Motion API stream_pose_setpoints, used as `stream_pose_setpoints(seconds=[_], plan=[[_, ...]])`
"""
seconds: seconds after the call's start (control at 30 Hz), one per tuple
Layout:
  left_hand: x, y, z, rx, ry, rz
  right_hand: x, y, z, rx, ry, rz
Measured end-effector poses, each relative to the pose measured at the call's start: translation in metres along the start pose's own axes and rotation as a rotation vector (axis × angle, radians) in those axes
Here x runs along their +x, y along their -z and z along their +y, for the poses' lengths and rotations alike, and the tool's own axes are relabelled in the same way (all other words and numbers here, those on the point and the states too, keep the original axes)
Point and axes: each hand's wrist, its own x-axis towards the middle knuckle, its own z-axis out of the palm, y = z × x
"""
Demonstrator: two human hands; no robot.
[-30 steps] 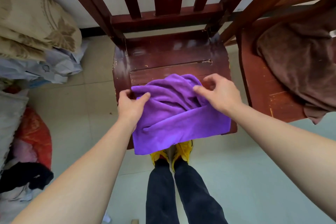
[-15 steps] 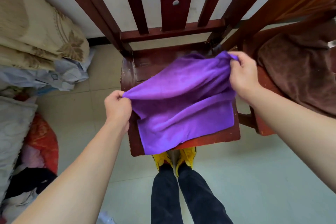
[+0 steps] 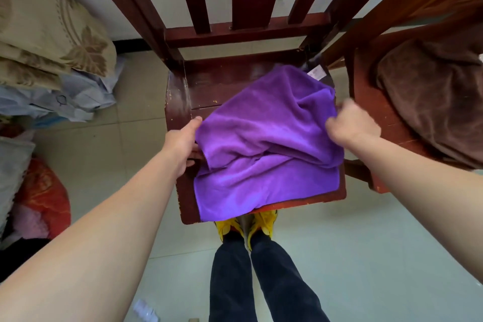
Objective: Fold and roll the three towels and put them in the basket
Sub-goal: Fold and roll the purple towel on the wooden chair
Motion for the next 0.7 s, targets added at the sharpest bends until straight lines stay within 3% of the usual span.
stream_pose_setpoints(seconds=[0.07,0.23,0.37,0.5,0.7], plan=[[0.008,-0.004,0.010,-0.125,-0.020,-0.001,0.013,0.004,-0.016,0.174,0.022,0.165],[0.004,-0.027,0.024,-0.338,-0.136,-0.027,0.030,-0.004,-0.042,0.371,-0.063,-0.071],[-0.009,-0.019,0.003,-0.164,-0.208,-0.105,0.000,-0.026,-0.020,0.480,-0.106,-0.244],[-0.019,0.002,0.004,0.032,-0.510,0.190,-0.014,-0.021,0.000,0.388,0.005,0.037],[-0.024,0.007,0.038,0.077,-0.743,0.368,0.003,0.021,-0.029,0.517,0.174,0.332]])
